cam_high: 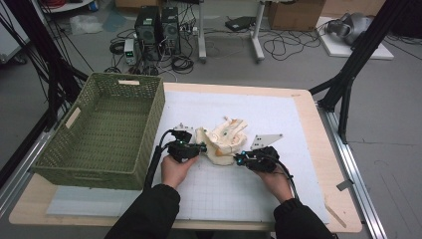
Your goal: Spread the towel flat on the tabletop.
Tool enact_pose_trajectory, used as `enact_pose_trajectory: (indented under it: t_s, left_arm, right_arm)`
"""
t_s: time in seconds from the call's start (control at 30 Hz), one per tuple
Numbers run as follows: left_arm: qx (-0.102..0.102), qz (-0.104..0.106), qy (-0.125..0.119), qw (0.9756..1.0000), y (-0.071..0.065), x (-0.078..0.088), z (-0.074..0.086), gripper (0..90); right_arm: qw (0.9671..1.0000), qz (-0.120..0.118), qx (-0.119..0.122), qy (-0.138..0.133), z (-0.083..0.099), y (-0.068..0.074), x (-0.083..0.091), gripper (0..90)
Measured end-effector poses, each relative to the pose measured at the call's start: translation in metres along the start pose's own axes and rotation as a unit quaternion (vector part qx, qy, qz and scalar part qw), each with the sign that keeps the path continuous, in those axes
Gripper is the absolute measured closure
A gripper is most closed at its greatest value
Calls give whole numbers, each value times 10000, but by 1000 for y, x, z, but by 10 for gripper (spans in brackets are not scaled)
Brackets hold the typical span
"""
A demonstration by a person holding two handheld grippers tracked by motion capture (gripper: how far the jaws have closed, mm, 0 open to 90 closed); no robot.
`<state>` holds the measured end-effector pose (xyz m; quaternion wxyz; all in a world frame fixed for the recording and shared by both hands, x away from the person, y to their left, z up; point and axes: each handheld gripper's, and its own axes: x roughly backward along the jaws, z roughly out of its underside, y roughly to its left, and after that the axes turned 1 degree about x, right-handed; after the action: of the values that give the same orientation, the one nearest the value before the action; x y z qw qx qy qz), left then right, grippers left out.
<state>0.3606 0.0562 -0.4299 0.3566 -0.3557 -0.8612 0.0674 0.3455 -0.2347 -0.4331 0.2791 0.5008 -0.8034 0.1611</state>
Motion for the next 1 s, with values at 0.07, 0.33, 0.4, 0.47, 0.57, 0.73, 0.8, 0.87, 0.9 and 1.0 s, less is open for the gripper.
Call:
enact_pose_trajectory:
  t_s: [0.07, 0.33, 0.4, 0.47, 0.57, 0.73, 0.8, 0.87, 0.9, 1.0]
  left_arm:
    - [-81, 25, -3, 10000, -4, 4, 0, 867]
    - [-197, 206, 19, 9996, -16, 15, 1, 867]
    - [-222, 244, 21, 9995, -19, 18, 2, 867]
    - [-267, 251, 48, 9993, -22, 20, 3, 866]
    - [-348, 292, 87, 9989, -27, 25, 5, 866]
    - [-531, 315, 274, 9977, -33, 29, 10, 864]
    - [-543, 337, 334, 9974, -32, 28, 13, 851]
    - [-532, 329, 374, 9973, -31, 27, 15, 782]
    - [-534, 299, 369, 9974, -30, 27, 16, 762]
    - [-484, 264, 391, 9977, -27, 25, 17, 677]
  right_arm:
    - [10000, -13, 26, -28, -1, 3, 4, 857]
    - [9998, -95, 99, -142, -1, 15, 22, 857]
    - [9998, -111, 107, -148, -1, 17, 24, 857]
    - [9997, -151, 123, -162, -1, 22, 28, 857]
    - [9994, -245, 135, -192, 0, 28, 32, 855]
    - [9989, -451, 52, -142, 6, 38, 37, 821]
    - [9986, -518, 16, -82, 9, 40, 38, 768]
    - [9987, -493, -22, -92, 12, 40, 41, 694]
    - [9987, -498, -59, -104, 13, 39, 43, 684]
    - [9996, -239, -79, -116, 15, 33, 48, 621]
